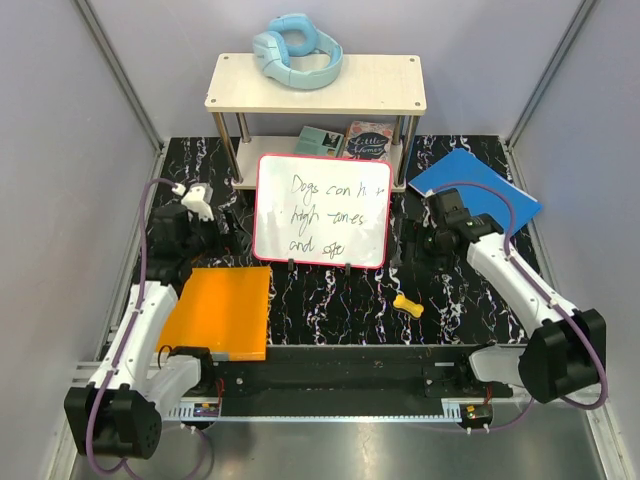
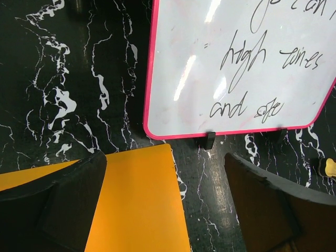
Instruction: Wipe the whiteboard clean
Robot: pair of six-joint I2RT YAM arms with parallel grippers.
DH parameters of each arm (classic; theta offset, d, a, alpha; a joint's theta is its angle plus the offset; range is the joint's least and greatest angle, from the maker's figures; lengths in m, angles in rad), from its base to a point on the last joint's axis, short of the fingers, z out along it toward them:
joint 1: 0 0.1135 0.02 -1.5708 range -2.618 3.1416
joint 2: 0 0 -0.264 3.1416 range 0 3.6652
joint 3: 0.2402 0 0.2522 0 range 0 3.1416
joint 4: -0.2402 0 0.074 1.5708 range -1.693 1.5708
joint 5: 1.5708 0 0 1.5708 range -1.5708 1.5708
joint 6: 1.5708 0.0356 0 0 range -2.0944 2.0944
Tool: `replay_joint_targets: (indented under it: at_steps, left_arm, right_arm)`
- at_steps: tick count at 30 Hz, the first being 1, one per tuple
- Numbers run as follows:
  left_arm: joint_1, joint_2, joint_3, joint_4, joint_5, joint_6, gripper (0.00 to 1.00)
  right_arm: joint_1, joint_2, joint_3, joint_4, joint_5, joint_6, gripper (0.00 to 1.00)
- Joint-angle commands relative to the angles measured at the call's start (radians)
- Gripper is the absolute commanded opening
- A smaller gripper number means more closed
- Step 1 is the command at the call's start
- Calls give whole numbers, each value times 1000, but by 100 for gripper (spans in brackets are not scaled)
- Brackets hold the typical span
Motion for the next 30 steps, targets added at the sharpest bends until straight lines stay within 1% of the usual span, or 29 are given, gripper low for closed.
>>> replay_joint_targets:
  at_steps: [1,2,5,7,9,10,13,15,19,25,30]
  left_arm:
    - [0,15,15,30,55,-22,99]
    - [0,24,18,29,60,-27,99]
    - [0,65,25,30,84,-29,99]
    - [0,82,30,30,106,-29,99]
    - [-2,104,33,27,123,-26,99]
    - [0,111,36,21,123,-26,99]
    - [0,127,39,20,129,-24,99]
    - [-2,137,42,18,139,-21,99]
    - [0,150,42,18,149,-18,99]
    - [0,164,45,15,158,-16,99]
    - [0,170,45,13,166,-16,99]
  right_arm:
    - [90,34,79,-205,97,-38,100]
    - [110,68,87,-251,126,-39,100]
    - [165,110,89,-283,148,-29,100]
    - [173,120,77,-291,142,-7,100]
    - [178,125,46,-280,128,13,99]
    - [179,124,34,-274,128,37,96]
    - [179,127,-19,-248,146,74,92]
    - [178,136,-48,-230,178,80,92]
    - [182,169,-66,-197,156,65,91]
    - [187,225,-62,-182,162,50,92]
    - [189,294,-25,-193,223,28,95]
